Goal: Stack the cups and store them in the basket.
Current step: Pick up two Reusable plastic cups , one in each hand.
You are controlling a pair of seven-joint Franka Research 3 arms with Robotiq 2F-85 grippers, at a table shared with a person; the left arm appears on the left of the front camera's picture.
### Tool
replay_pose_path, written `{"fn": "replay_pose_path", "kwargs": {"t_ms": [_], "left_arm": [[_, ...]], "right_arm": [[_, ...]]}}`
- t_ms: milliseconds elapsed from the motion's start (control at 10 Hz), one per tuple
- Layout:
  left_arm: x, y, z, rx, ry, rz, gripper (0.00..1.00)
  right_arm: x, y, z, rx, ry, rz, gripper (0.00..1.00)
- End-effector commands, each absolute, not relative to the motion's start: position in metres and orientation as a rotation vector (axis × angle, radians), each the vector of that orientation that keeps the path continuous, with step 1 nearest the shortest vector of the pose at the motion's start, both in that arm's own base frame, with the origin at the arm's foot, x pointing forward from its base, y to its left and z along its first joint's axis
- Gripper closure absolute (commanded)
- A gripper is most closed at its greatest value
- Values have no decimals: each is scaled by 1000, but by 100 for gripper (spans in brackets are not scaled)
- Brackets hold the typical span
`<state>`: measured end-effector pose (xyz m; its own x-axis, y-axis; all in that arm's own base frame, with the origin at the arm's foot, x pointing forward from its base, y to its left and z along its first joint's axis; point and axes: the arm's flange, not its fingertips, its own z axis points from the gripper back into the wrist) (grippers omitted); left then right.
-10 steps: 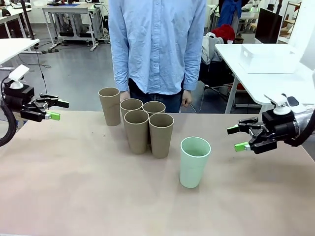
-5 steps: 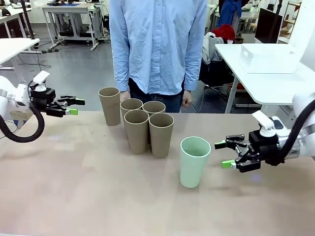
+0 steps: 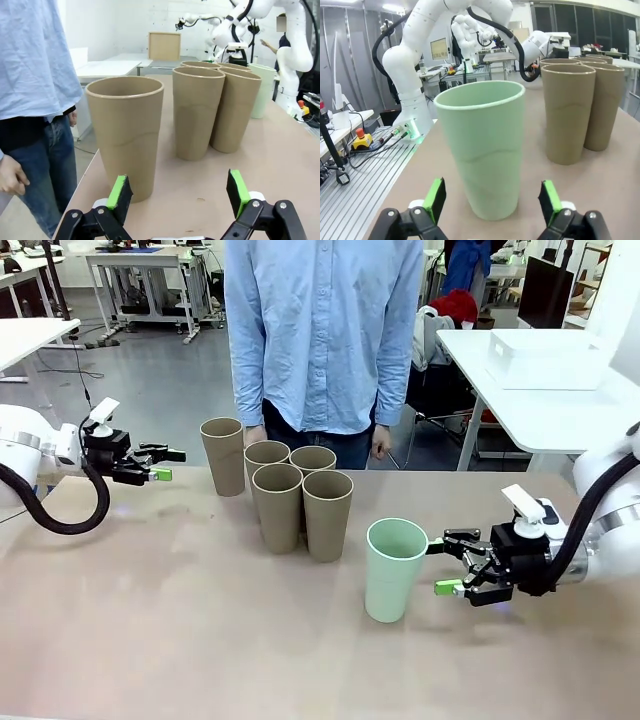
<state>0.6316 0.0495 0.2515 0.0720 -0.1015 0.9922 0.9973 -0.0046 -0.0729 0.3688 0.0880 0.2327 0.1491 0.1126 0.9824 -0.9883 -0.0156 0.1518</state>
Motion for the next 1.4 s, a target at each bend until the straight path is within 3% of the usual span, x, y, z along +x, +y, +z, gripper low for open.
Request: {"fn": "replay_pose_path", "kwargs": {"t_ms": [0, 600, 1300], "left_arm": [[646, 47, 251, -1212, -1112, -1164, 0], [667, 29, 241, -1245, -1127, -1135, 0], [682, 9, 233, -1119, -1219, -1099, 0]], "right_arm": [[345, 100, 234, 1208, -1068, 1182, 0], [337, 113, 235, 1246, -1098, 1150, 0], [333, 126, 230, 1263, -1097, 1125, 0]]}}
